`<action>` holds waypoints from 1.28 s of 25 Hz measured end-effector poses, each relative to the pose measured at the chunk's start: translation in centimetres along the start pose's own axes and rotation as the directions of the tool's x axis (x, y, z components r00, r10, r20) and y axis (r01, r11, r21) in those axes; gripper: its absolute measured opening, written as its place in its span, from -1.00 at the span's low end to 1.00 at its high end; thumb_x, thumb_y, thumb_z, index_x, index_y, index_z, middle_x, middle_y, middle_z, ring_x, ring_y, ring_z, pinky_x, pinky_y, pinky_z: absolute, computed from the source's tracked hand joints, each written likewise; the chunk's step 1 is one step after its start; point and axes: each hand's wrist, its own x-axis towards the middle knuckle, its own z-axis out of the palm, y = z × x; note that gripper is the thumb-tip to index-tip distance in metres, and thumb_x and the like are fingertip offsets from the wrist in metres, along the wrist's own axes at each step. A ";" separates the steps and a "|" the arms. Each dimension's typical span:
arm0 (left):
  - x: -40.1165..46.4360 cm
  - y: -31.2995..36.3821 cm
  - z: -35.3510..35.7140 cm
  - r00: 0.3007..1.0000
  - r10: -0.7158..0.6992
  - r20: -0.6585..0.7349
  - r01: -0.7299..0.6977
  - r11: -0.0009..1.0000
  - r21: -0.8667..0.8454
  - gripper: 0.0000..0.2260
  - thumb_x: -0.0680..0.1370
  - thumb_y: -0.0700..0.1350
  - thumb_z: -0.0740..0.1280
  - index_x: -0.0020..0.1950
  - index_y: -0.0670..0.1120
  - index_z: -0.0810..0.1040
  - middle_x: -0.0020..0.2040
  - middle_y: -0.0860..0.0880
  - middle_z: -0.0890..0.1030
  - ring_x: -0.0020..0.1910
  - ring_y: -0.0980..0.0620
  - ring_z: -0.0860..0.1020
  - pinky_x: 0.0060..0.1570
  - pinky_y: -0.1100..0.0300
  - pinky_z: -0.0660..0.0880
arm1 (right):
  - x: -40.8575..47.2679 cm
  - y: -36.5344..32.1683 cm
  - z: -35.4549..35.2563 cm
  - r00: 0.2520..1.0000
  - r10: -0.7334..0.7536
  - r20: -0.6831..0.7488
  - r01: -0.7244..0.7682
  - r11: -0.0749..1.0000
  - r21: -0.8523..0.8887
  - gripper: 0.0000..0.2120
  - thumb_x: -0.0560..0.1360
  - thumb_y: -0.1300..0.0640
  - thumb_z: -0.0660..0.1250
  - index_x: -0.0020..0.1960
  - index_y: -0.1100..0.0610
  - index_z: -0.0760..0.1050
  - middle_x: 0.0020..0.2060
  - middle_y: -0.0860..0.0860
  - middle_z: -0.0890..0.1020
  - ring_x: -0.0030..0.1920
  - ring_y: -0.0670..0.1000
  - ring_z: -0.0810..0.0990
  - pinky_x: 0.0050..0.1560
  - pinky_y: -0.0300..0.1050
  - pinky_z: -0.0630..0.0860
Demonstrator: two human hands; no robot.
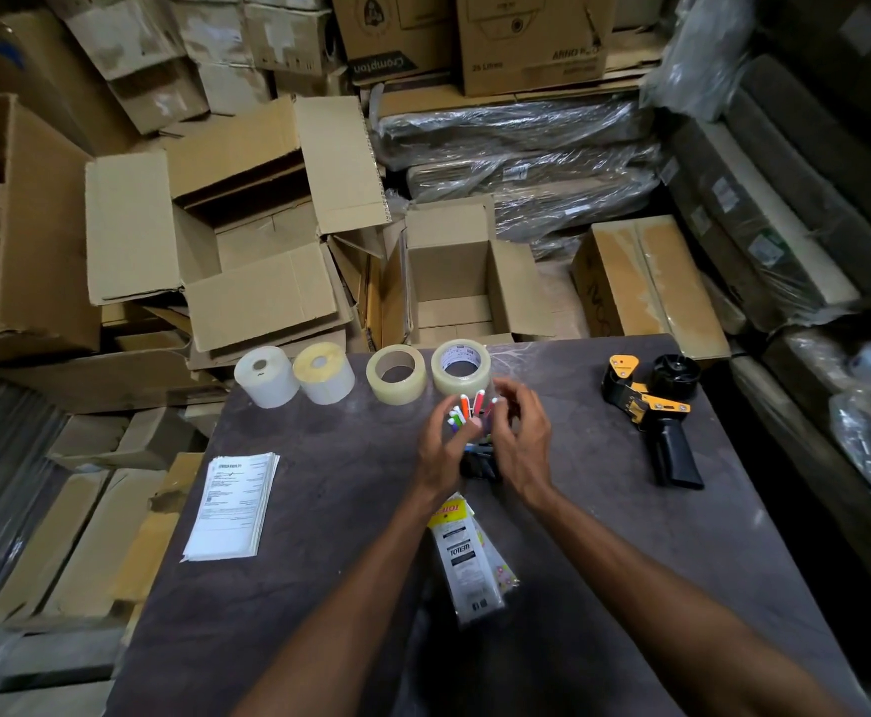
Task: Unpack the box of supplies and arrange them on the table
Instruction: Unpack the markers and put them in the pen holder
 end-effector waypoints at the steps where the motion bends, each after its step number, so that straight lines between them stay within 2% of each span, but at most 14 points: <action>1: -0.2 -0.1 -0.1 1.000 0.009 -0.018 -0.009 1.000 -0.024 -0.60 0.51 0.02 0.35 0.34 0.03 0.47 0.23 0.10 0.56 0.17 0.27 0.53 0.08 0.37 0.46 | 0.2 0.2 -0.4 0.999 0.006 -0.038 -0.006 1.000 -0.001 -0.79 0.59 0.25 0.23 0.16 0.06 0.55 0.06 -0.05 0.61 0.07 -0.15 0.57 0.12 -0.13 0.55; 4: -1.0 -0.6 0.2 0.988 -0.004 -0.158 -0.005 0.998 -0.061 -0.52 0.44 0.13 0.25 0.32 -0.01 0.51 0.27 0.02 0.56 0.23 0.09 0.52 0.17 0.23 0.44 | 0.3 0.8 -1.3 0.987 0.103 -0.125 -0.098 0.994 0.040 -0.83 0.60 0.23 0.21 0.03 0.04 0.55 -0.04 -0.05 0.63 0.00 -0.09 0.58 0.04 -0.14 0.53; 7: -2.4 -1.8 0.6 0.949 -0.034 -0.312 0.002 0.995 -0.103 -0.67 0.43 0.13 0.24 0.14 0.07 0.57 0.13 0.00 0.61 0.12 0.02 0.56 0.00 0.22 0.48 | -0.7 2.4 -1.9 0.963 0.214 -0.164 -0.206 0.977 0.063 -0.86 0.61 0.18 0.20 0.03 0.06 0.53 -0.07 -0.03 0.63 -0.02 -0.03 0.58 -0.02 -0.16 0.51; 10: -3.6 -3.2 0.4 0.940 -0.049 -0.338 0.018 0.995 -0.094 -0.76 0.47 0.14 0.22 0.05 0.17 0.58 0.05 0.12 0.62 0.08 0.04 0.58 0.00 0.03 0.56 | -2.0 3.4 -2.3 0.946 0.279 -0.165 -0.268 0.960 0.081 -0.84 0.61 0.20 0.19 0.04 0.09 0.54 -0.08 0.01 0.64 -0.05 -0.01 0.58 -0.09 -0.23 0.49; 13: -4.1 -4.7 0.0 0.936 -0.066 -0.346 0.038 0.995 -0.087 -0.74 0.43 0.19 0.21 0.02 0.18 0.60 0.01 0.10 0.65 0.03 0.02 0.61 0.07 -0.13 0.58 | -3.4 4.0 -2.4 0.939 0.318 -0.132 -0.312 0.948 0.063 -0.84 0.61 0.23 0.19 0.03 0.10 0.54 -0.12 0.00 0.63 -0.15 -0.06 0.54 -0.20 -0.37 0.45; 16: -4.7 -5.8 -0.4 0.925 -0.096 -0.366 0.069 0.994 -0.087 -0.72 0.40 0.20 0.21 0.00 0.17 0.60 -0.04 0.03 0.66 -0.01 -0.04 0.62 0.07 -0.17 0.57 | -5.3 5.1 -2.2 0.931 0.362 -0.052 -0.362 0.932 0.012 -0.84 0.56 0.23 0.21 -0.02 0.04 0.53 -0.24 -0.05 0.58 -0.28 -0.09 0.48 -0.26 -0.17 0.46; 20: -6.8 -6.3 -1.2 0.907 -0.064 -0.417 0.031 0.996 -0.084 -0.76 0.43 0.13 0.24 -0.03 0.08 0.61 -0.06 0.01 0.67 -0.04 0.00 0.62 0.05 -0.07 0.56 | -7.6 6.9 -2.0 0.871 0.483 0.088 -0.473 0.874 -0.110 -0.83 0.48 0.25 0.26 -0.16 -0.01 0.50 -0.37 -0.08 0.57 -0.34 -0.03 0.50 -0.25 -0.10 0.48; 22: -7.8 -6.7 -1.8 0.889 -0.045 -0.456 0.014 0.997 -0.070 -0.86 0.52 -0.03 0.29 -0.01 0.02 0.61 -0.09 0.02 0.66 -0.08 0.04 0.60 0.02 -0.04 0.55 | -8.7 7.5 -2.1 0.846 0.504 0.174 -0.471 0.860 -0.197 -0.89 0.45 0.18 0.28 -0.14 -0.02 0.51 -0.32 -0.07 0.62 -0.27 0.04 0.58 -0.15 -0.03 0.53; 24: -8.6 -7.6 -2.5 0.871 -0.047 -0.490 0.018 0.998 -0.064 -0.88 0.58 -0.19 0.30 0.02 -0.04 0.61 -0.07 0.01 0.65 -0.06 0.01 0.60 0.02 0.02 0.55 | -9.5 7.6 -2.3 0.837 0.499 0.225 -0.443 0.859 -0.259 -0.94 0.45 0.13 0.32 -0.11 -0.01 0.52 -0.28 -0.06 0.64 -0.21 0.04 0.61 -0.07 0.00 0.56; 25: -9.0 -8.1 -2.8 0.869 -0.040 -0.493 0.015 0.998 -0.055 -0.87 0.59 -0.22 0.29 0.04 -0.05 0.60 -0.05 0.00 0.65 -0.02 -0.03 0.61 0.02 0.14 0.53 | -9.8 7.3 -2.3 0.835 0.491 0.249 -0.423 0.862 -0.280 -0.94 0.46 0.12 0.35 -0.08 0.01 0.52 -0.27 -0.05 0.64 -0.20 0.03 0.61 -0.04 0.00 0.56; 27: -10.0 -8.8 -3.0 0.876 -0.021 -0.482 0.010 1.000 -0.024 -0.85 0.59 -0.25 0.28 0.09 -0.09 0.59 0.00 -0.03 0.65 0.02 -0.04 0.60 -0.07 0.40 0.47 | -10.5 6.7 -2.2 0.835 0.473 0.282 -0.383 0.867 -0.320 -0.83 0.45 0.07 0.44 0.01 0.05 0.53 -0.22 -0.02 0.64 -0.16 0.02 0.60 0.00 -0.01 0.55; 29: -10.9 -9.1 -2.9 0.880 -0.032 -0.473 0.031 0.999 -0.009 -0.82 0.57 -0.28 0.29 0.13 -0.11 0.58 0.03 -0.07 0.65 -0.01 0.01 0.59 -0.13 0.52 0.44 | -11.3 6.3 -2.0 0.835 0.458 0.306 -0.342 0.867 -0.363 -0.72 0.44 0.01 0.47 0.08 0.08 0.52 -0.15 0.01 0.64 -0.13 0.04 0.61 -0.02 -0.02 0.55; 32: -12.0 -10.1 -2.2 0.902 -0.128 -0.412 0.133 0.991 -0.016 -0.71 0.53 -0.28 0.34 0.23 -0.10 0.53 0.10 -0.09 0.62 -0.05 0.11 0.57 -0.11 0.43 0.48 | -12.6 6.0 -1.9 0.835 0.433 0.340 -0.295 0.874 -0.387 -0.68 0.43 -0.03 0.48 0.10 0.06 0.50 -0.09 0.00 0.66 -0.09 0.04 0.63 -0.01 -0.01 0.57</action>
